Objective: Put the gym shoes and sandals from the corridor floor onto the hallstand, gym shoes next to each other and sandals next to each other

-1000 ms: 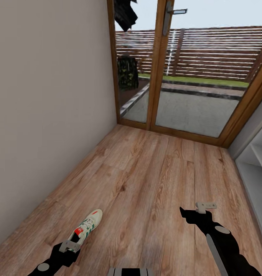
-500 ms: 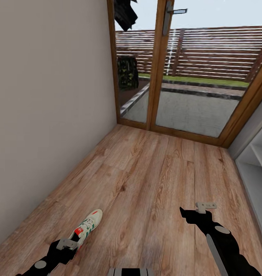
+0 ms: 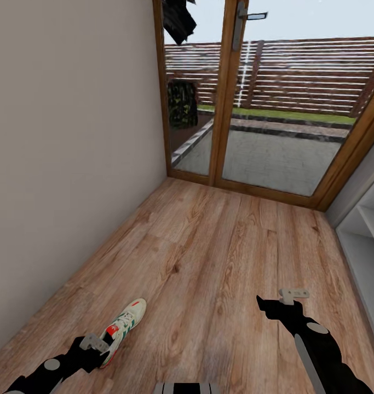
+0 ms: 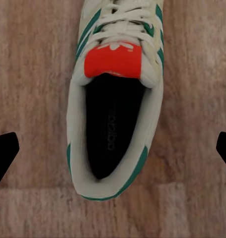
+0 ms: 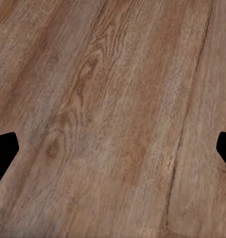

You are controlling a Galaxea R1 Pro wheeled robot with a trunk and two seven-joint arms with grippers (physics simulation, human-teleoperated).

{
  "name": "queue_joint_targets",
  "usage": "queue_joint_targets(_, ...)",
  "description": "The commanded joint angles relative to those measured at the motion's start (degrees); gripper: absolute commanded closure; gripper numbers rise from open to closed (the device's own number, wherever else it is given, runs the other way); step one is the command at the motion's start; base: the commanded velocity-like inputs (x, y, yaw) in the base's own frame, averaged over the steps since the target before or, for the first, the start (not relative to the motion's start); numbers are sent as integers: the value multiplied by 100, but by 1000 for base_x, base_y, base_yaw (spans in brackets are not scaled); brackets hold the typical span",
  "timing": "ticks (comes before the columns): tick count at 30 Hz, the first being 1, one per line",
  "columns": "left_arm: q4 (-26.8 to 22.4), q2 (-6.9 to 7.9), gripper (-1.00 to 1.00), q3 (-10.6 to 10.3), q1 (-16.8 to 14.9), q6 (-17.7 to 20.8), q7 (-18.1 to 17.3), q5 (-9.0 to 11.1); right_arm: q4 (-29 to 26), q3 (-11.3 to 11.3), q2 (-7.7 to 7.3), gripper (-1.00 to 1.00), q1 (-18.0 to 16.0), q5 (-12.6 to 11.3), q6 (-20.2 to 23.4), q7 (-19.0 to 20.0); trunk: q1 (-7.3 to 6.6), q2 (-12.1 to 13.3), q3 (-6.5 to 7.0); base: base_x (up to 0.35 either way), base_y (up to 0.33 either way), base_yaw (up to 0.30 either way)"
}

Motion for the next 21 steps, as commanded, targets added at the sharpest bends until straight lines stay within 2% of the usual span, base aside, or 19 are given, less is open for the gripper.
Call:
queue_joint_targets(1, 0, 11, -100, 4, -8, -24, -19, -32, -7, -5, 0, -100, -2, -50, 27, -2, -1, -2, -4, 0, 0, 0)
queue_joint_targets(3, -3, 26, -100, 11, -20, -23, -35, -37, -7, -5, 1, -100, -2, -50, 27, -2, -1, -2, -4, 0, 0, 0)
queue_joint_targets(8, -125, 48, -100, 20, -32, -16, -61, -43, -7, -5, 2, -100, -2, -50, 27, -3, 12, -8, -125, 0, 0, 0)
queue_joint_targets(9, -248, 49, -100, 22, -32, -11, -65, -47, -7, -5, 2, -100, -1, -50, 27, -5, 12, -8, -133, 0, 0, 0)
queue_joint_targets(19, -288, 49, -100, 16, -24, -4, -62, -48, -8, -5, 2, -100, -1, -50, 27, -10, 12, -8, -179, 0, 0, 0)
queue_joint_targets(21, -296, 52, -100, 21, -23, -4, -59, -46, -11, -5, 0, -100, -2, -50, 27, -10, 17, -11, -225, 0, 0, 0)
